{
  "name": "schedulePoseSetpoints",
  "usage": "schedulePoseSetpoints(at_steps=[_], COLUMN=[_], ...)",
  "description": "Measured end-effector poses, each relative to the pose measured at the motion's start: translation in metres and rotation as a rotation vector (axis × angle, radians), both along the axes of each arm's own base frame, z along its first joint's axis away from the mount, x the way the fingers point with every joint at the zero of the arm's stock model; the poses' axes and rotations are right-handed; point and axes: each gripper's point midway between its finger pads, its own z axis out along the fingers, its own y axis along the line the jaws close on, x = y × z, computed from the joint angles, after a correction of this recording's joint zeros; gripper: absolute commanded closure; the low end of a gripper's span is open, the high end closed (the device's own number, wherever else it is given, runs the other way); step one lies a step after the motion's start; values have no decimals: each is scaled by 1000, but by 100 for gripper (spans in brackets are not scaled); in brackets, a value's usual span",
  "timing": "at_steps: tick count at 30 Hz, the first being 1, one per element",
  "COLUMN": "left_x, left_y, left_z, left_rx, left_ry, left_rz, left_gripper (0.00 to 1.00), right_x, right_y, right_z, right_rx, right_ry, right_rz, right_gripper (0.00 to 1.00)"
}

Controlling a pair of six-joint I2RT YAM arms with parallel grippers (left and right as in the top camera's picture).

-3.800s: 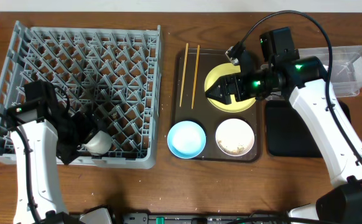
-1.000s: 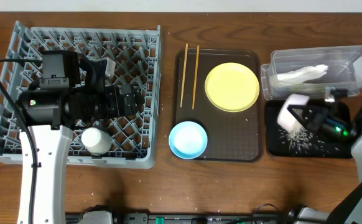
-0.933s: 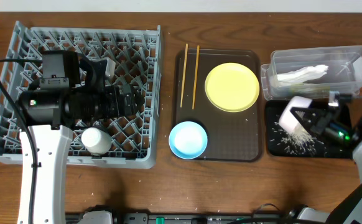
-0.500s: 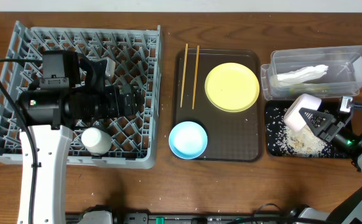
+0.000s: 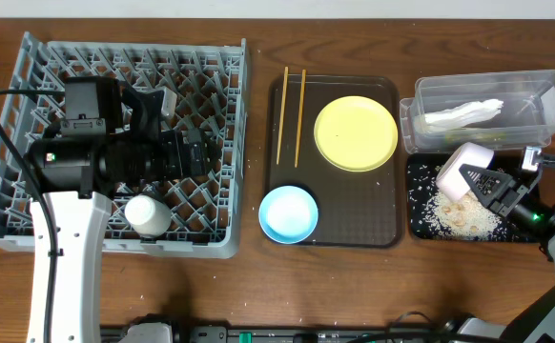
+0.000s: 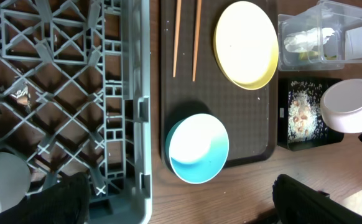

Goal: Sort waste into correct bins and load items into the dishwasher
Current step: 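Carry the bowl over the black tray and tip the rice out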

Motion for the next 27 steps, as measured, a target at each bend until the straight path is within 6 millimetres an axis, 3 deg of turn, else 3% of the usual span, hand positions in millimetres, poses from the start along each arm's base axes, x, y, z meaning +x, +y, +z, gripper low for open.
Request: schedulePoseSetpoints(at_steps=[5,24,27], left_x=[0,1,1], left_y=[0,0,0], left_z=[0,0,0], left_rx=[0,0,0], left_ry=[-2,-4,-4], left_rz=[0,0,0], left_gripper=[5,5,5], right_x=[2,5,7], right_y=[-3,-2,-4], right_z=[-8,3,-6], right_rx=[-13,60,44], right_ry=[54,66,122], right_rz=[-20,-5,-32], right_gripper=[99,99,99])
